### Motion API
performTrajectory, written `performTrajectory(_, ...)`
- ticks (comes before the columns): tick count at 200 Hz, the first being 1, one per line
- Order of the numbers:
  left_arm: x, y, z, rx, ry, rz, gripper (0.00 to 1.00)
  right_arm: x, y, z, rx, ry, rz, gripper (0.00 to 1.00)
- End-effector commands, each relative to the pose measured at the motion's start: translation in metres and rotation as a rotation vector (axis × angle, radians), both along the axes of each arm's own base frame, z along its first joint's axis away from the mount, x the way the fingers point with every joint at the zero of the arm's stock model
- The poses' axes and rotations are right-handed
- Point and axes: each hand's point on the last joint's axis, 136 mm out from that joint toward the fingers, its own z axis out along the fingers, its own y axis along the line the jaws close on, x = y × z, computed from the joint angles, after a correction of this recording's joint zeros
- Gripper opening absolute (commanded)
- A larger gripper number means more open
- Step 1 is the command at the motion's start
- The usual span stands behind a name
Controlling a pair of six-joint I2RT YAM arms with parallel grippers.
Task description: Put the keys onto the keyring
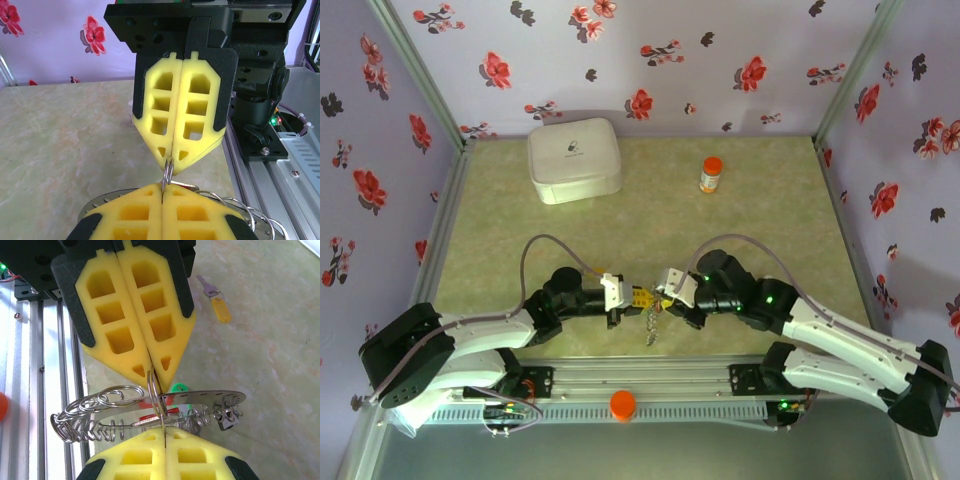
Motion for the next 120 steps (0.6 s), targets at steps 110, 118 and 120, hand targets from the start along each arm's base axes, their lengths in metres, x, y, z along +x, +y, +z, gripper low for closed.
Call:
performTrajectory(110,-0.005,-0.002,0.028,-0.104,-0.065,-0.029,0.0,0.004,0.009,0.026,0.149,-0.051,-0.013,0.26)
performTrajectory(118,-0.005,-0.002,0.027,-0.103,-0.063,-0.029,0.0,0.004,0.01,0.024,0.142,-0.047,-0.01,0.25)
performTrajectory(120,-0.005,-0.002,0.027,-0.103,-0.064,-0.03,0.0,0.004,0.01,0.024,0.142,-0.047,-0.01,0.25)
